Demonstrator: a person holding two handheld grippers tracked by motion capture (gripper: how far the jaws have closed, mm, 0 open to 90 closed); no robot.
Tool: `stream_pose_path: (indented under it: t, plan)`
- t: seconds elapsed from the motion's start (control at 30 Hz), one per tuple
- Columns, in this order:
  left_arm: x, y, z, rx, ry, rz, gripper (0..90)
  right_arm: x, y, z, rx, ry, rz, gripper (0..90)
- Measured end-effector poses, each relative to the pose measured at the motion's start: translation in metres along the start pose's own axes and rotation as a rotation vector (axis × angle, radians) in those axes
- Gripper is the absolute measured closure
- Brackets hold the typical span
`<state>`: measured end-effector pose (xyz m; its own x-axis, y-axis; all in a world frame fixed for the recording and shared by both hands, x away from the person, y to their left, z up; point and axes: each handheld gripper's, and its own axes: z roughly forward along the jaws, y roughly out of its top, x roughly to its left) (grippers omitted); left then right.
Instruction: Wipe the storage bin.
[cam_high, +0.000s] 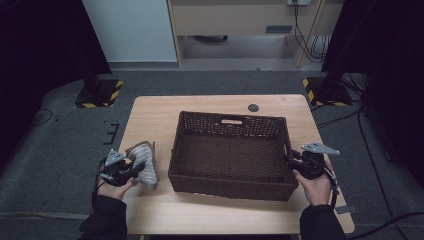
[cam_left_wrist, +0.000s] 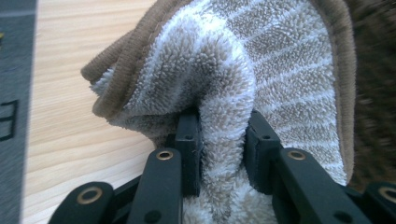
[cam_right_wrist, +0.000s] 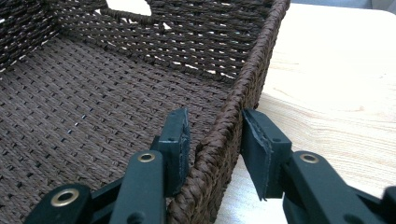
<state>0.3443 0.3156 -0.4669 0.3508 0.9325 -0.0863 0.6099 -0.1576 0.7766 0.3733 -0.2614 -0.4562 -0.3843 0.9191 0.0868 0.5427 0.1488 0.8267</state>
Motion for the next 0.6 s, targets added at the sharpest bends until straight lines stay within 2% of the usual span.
stream_pose_path:
  t: [0.2, 0.4, 0.6]
  plan:
    - [0.013, -0.007, 0.01, 0.041, 0.046, -0.02, 67.4, 0.0, 0.0, 0.0, 0.001, -0.004, -0.008, 61.1]
    - [0.018, -0.012, 0.021, 0.09, 0.076, 0.003, 63.6, -0.001, 0.0, 0.0, 0.001, -0.005, -0.01, 60.0]
    - [0.022, -0.015, 0.028, 0.096, 0.081, 0.015, 55.7, -0.001, 0.0, 0.0, 0.001, -0.005, -0.011, 59.4]
